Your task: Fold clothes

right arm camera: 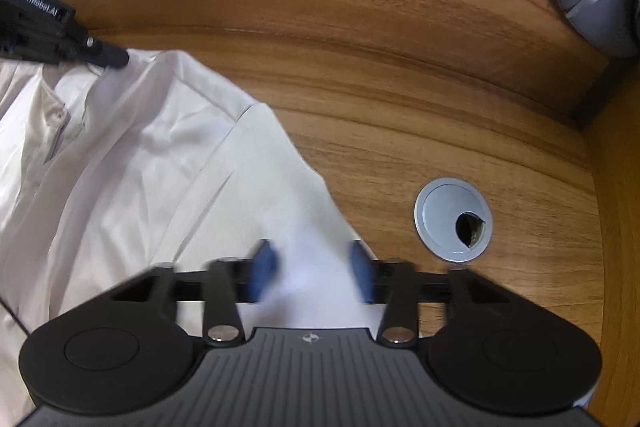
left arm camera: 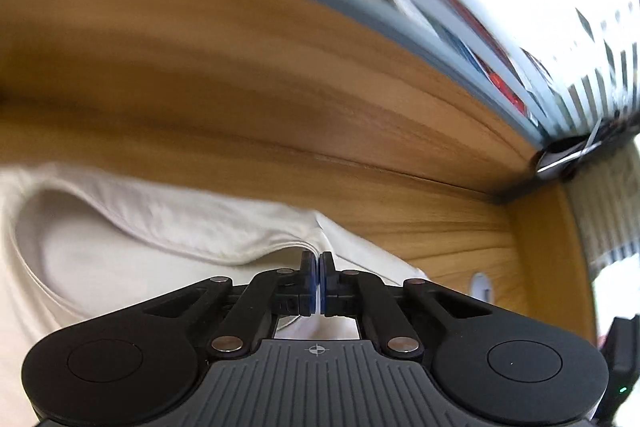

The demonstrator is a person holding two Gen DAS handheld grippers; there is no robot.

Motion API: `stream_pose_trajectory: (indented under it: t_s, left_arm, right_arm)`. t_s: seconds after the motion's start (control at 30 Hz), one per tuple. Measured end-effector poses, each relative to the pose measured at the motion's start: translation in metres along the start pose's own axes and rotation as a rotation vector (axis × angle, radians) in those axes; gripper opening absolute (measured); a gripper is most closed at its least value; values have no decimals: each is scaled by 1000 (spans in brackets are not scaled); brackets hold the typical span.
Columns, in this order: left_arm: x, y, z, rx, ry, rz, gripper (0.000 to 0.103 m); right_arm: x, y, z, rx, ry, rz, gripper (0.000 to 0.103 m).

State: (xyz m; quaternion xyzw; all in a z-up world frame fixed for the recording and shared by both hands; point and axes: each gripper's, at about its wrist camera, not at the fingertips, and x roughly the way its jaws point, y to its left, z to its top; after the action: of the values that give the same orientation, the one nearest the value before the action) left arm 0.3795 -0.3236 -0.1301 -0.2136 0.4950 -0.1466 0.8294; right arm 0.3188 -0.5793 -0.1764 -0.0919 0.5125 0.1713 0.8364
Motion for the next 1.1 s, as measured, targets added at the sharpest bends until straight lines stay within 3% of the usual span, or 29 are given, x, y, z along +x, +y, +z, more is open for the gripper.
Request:
stream_pose_trajectory:
  t_s: [0.03,0.3,0.4,0.53,0.63,0.67,0.83,0.9,1.1]
  left_arm:
    - [-2,-1,2,23,-5,12,4]
    - [-3,6,19,130,3,98,5]
    - [-11,10,22,138,-1,118,7]
    - [-45,17,26,130,-39,95,32]
    - [-78,22,21,166,-61,115,32]
    - [-89,25,18,178,-63,132,32]
    - [-149,39,-16,208,-106,225,41]
    - [-171,45,-34,194,-125,266,44]
    - [-231,80,-94,110,-160,399,54]
  right_arm:
    - [-1,1,0,-3,1,0,1]
    - [-10,-10,21,-61,-46,-109,0]
    - [0,-12,24,-81,-14,-115,1]
    - [-8,-10,21,-73,-23,-129,1]
    - [-30,-11,16,-24,-62,-110,17]
    - [-38,-10,13,-11,-74,-103,23]
    - [-79,-4,-2,38,-105,-66,26]
    - [-93,1,-10,49,-113,-49,32]
    - [-126,26,-33,59,-118,-2,35]
